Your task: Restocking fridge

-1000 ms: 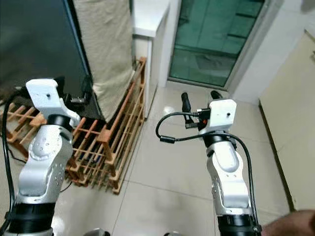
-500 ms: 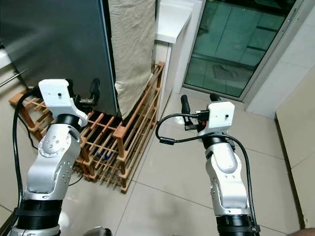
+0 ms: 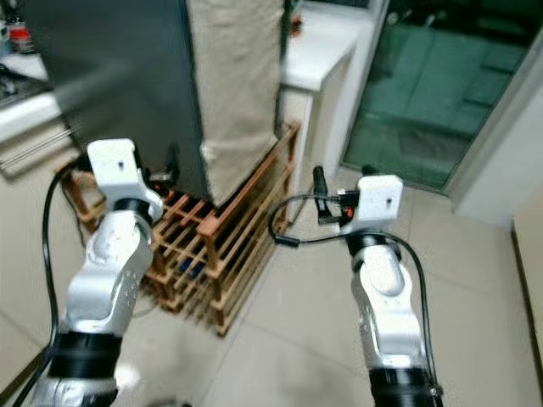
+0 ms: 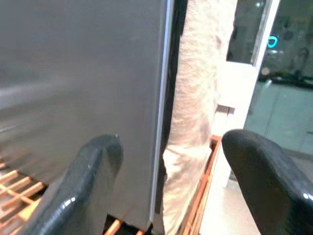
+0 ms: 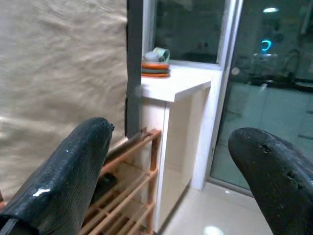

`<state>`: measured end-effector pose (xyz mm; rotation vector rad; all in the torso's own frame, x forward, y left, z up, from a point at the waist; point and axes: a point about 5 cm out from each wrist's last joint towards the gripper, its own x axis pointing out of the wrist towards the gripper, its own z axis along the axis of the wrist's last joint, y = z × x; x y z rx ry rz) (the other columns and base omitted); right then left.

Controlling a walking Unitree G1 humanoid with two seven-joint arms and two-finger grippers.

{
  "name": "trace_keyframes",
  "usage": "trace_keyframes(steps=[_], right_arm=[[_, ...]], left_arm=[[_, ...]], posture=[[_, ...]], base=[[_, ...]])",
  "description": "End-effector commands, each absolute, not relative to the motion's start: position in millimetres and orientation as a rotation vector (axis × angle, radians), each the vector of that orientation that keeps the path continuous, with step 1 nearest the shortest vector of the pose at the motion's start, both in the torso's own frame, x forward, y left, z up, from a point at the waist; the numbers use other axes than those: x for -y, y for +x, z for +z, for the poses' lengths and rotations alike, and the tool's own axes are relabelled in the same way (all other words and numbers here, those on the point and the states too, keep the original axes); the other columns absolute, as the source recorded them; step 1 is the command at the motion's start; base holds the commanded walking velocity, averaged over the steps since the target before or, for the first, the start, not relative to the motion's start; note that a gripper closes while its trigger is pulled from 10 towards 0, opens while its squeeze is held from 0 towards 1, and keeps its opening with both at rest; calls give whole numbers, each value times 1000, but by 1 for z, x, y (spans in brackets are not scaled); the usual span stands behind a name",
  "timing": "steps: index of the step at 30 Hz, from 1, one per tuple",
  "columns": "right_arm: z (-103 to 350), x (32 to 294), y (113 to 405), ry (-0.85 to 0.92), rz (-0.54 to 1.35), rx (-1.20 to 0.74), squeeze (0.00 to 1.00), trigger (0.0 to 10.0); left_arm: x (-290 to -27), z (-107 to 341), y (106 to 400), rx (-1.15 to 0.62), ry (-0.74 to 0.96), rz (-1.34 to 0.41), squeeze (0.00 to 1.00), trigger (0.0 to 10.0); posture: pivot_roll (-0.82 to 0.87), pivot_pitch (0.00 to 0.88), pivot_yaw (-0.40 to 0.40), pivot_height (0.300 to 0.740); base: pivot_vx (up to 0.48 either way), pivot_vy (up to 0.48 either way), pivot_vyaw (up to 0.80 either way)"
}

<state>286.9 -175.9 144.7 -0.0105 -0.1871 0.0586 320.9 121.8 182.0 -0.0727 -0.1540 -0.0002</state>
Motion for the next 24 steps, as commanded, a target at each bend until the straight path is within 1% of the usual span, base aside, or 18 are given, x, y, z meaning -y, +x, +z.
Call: trace_keyframes(steps=[1, 5, 9, 10, 11, 12, 13, 15, 16, 19, 24], right_arm=[[149, 167, 290, 1, 84, 199, 0, 10000], [149, 166, 291, 0, 85, 203, 0, 10000], [149, 168, 290, -5, 83, 204, 0, 10000], [149, 168, 290, -3, 82, 206, 0, 10000], [150, 168, 290, -2, 81, 208, 0, 10000], [150, 168, 290, -2, 81, 208, 0, 10000], [150, 169, 290, -1, 79, 211, 0, 10000], [150, 169, 290, -1, 79, 211, 0, 10000], [150, 169, 290, -2, 77, 214, 0, 10000], [152, 170, 290, -11, 75, 226, 0, 10000], [155, 171, 291, -20, 77, 237, 0, 10000]], left_arm=[[-134, 175, 322, 130, -49, 58, 0, 10000], [-135, 177, 323, 146, -50, 59, 0, 10000], [-135, 180, 322, 171, -7, 52, 0, 10000], [-135, 181, 321, 176, -19, 47, 0, 10000], [-135, 182, 319, 185, -68, 25, 0, 10000], [-135, 182, 319, 185, -68, 25, 0, 10000], [-136, 188, 317, 213, -117, 6, 0, 10000], [-136, 188, 317, 213, -117, 6, 0, 10000], [-136, 194, 316, 242, -127, 11, 0, 10000], [-136, 209, 315, 320, -103, 24, 0, 10000], [-132, 210, 314, 333, -99, -7, 0, 10000]], posture=[[-81, 0, -23, 740], [-82, 0, -23, 740], [-83, 0, -22, 740], [-83, 0, -22, 740], [-83, 0, -22, 740], [-83, 0, -22, 740], [-84, 0, -17, 740], [-84, 0, -17, 740], [-84, 0, -17, 740], [-83, 0, -18, 740], [-86, 0, -18, 740]], base=[[0, 0, 0], [0, 0, 0], [0, 0, 0], [0, 0, 0], [0, 0, 0], [0, 0, 0], [480, 0, 0], [480, 0, 0], [480, 0, 0], [480, 0, 0], [480, 0, 0]])
